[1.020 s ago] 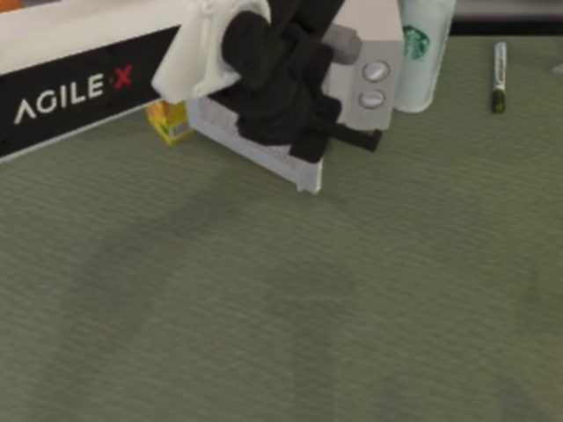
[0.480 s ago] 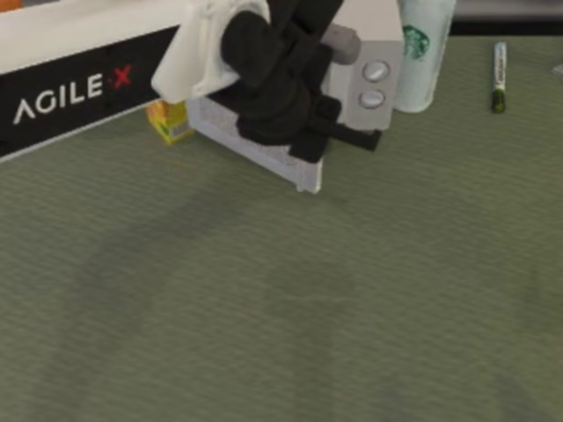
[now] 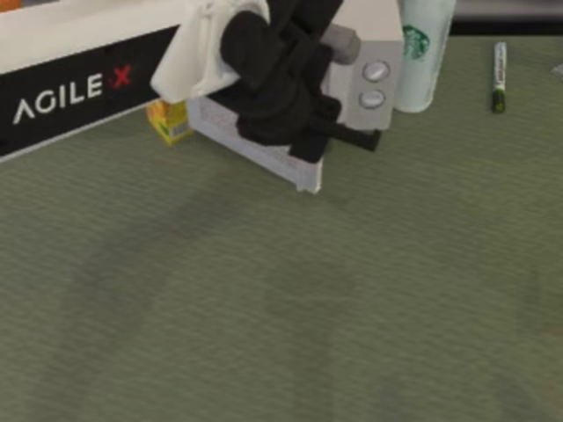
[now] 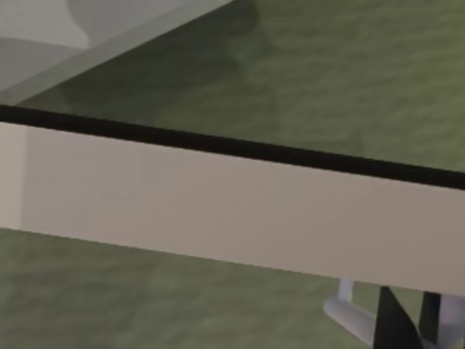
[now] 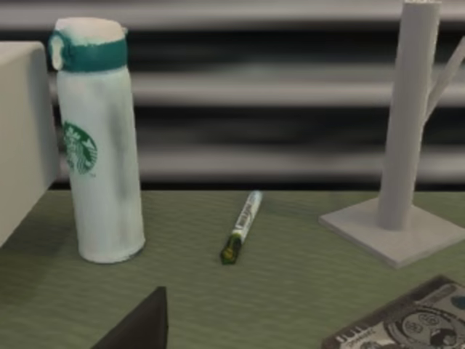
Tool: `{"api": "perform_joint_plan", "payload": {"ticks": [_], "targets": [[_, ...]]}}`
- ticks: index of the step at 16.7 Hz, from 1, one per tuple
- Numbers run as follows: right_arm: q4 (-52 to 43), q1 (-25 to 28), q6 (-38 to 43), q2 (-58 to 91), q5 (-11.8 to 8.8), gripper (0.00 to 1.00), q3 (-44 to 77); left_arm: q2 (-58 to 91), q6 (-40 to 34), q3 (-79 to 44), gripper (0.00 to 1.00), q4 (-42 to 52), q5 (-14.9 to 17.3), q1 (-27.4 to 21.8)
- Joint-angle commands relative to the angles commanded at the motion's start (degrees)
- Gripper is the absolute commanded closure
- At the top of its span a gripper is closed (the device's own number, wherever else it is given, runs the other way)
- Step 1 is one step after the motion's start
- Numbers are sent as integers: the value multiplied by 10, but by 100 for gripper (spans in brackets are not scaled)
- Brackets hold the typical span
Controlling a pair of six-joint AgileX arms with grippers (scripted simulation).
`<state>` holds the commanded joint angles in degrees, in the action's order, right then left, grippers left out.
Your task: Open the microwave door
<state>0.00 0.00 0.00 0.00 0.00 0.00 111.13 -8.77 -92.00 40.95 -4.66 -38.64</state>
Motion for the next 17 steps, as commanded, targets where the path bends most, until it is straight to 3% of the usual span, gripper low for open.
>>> {"api": "perform_joint_plan", "payload": {"ticks": [8,17], "targets": [[0,0,0,0,0,0,0,-44,72,57,100,-19,36,22],[0,0,0,0,0,0,0,-45,73,58,100,-19,37,23]]}}
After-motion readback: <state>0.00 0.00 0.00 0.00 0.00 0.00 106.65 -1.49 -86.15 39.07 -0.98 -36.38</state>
